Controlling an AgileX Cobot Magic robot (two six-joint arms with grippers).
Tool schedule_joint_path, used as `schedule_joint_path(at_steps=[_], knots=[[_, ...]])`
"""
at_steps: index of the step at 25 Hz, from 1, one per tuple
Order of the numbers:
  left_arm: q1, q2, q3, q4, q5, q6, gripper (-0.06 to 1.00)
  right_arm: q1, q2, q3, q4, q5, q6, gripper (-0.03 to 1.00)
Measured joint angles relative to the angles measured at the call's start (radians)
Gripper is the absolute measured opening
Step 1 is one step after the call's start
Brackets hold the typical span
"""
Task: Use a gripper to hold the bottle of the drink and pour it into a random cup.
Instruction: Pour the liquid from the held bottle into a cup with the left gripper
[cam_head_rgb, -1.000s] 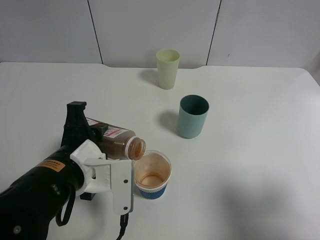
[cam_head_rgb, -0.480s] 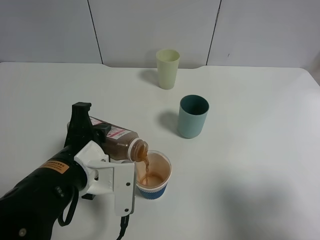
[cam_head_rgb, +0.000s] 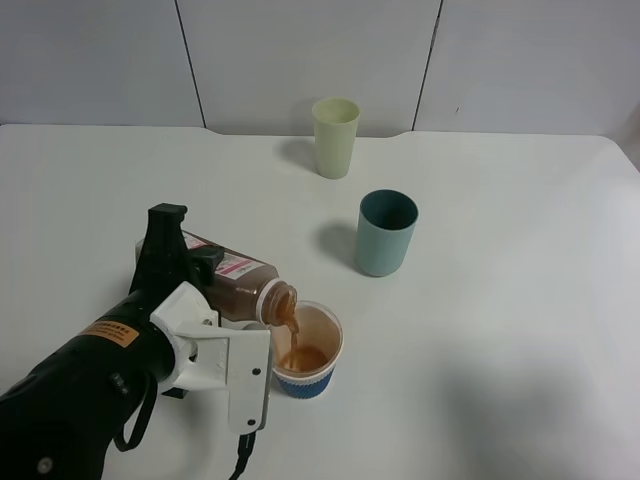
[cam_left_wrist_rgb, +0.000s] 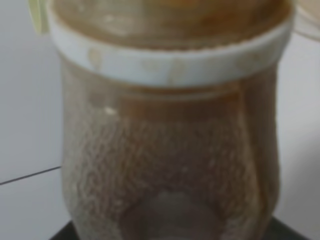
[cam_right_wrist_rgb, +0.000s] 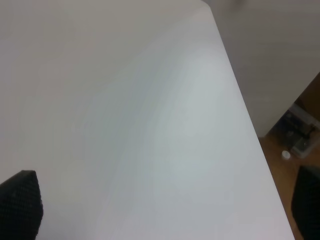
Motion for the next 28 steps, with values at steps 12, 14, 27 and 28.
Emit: schedule_joint_path(at_steps=[12,14,27,28], knots=[[0.0,0.0,0.0,0.006,-0.006,0.019,0.32,0.0,0.0,0.0,0.0,0.0,0.0,0.99],[0.0,0.0,0.0,0.012,-0.007,0.019,0.32,0.0,0.0,0.0,0.0,0.0,0.0,0.99],[0.027,0.0,0.0,0.051,-0.012,0.019,0.32,0.0,0.0,0.0,0.0,0.0,0.0,0.99],[0.027,0.0,0.0,0.051,-0.012,0.019,0.32,0.0,0.0,0.0,0.0,0.0,0.0,0.99]])
